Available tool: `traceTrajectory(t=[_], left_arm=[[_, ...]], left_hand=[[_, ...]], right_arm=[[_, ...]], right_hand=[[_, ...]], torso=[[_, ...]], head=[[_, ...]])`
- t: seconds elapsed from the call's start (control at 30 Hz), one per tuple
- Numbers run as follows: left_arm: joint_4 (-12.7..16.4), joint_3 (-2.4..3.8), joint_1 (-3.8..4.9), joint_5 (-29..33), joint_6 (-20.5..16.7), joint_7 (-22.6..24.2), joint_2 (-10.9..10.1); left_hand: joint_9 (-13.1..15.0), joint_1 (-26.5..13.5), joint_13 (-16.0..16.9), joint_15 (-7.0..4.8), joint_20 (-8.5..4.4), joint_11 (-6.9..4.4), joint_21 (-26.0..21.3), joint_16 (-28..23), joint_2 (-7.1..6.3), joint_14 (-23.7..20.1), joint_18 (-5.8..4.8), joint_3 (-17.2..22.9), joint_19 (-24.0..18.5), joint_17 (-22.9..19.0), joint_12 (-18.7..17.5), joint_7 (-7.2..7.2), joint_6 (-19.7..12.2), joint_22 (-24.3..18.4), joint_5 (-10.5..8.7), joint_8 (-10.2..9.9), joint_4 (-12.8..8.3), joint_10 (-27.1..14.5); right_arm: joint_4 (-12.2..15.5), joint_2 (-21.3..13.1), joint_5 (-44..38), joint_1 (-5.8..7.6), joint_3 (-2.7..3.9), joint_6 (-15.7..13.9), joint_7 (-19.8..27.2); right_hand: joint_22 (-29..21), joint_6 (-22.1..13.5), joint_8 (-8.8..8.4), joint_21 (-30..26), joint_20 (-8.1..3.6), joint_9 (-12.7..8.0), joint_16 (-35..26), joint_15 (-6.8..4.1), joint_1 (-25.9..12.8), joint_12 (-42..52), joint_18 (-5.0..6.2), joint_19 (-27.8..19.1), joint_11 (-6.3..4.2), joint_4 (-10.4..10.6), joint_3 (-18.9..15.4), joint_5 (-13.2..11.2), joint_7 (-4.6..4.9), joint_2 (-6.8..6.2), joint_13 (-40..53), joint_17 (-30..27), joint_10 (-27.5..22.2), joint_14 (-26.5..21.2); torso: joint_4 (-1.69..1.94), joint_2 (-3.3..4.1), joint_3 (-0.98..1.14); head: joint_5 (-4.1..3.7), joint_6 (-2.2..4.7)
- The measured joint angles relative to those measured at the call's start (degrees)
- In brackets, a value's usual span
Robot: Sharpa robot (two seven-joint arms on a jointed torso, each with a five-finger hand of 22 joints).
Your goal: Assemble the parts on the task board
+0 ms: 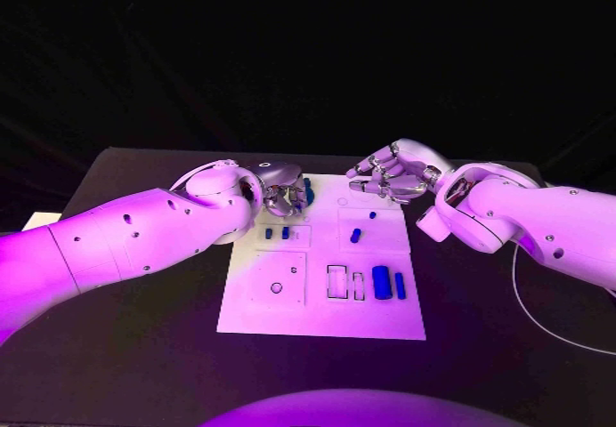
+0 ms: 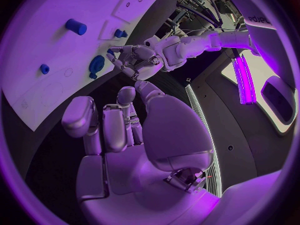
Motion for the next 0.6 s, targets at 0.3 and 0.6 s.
traceTrajectory(t=[0.3,0.6], left_arm=[[1.57,0.15,0.10,1.36,0.01,0.01,-2.96],[1.50,0.12,0.10,2.04,0.72,-0.03,-4.23]], left_hand=[[0.00,-0.17,0.25,0.00,0.00,0.00,0.00,0.00,-0.17,0.00,-0.62,0.42,0.00,-0.06,-0.05,0.00,0.00,0.22,-0.13,0.00,-0.43,-0.01],[-0.04,-0.46,0.32,0.00,0.00,-0.01,0.00,0.00,-0.47,0.00,-0.61,0.50,0.00,-0.17,-0.47,0.00,0.00,0.21,-0.16,-0.21,-0.51,-0.01]], right_arm=[[-0.08,0.02,0.00,0.00,0.00,0.00,0.02],[-0.14,0.10,-0.04,-0.02,0.00,0.00,0.04]], right_hand=[[0.00,0.00,0.00,0.00,0.00,0.00,0.00,0.00,0.00,0.00,0.00,0.00,0.00,0.00,0.00,0.00,0.00,0.00,0.00,0.00,0.00,0.00],[0.00,0.00,0.00,0.00,0.00,0.00,0.00,0.00,0.00,0.00,0.00,0.00,0.00,0.00,0.00,0.00,0.00,0.00,0.00,0.00,0.00,0.00]], torso=[[0.14,-0.03,0.00],[0.10,-0.01,-0.04]], head=[[0.02,0.06],[0.53,-0.08]])
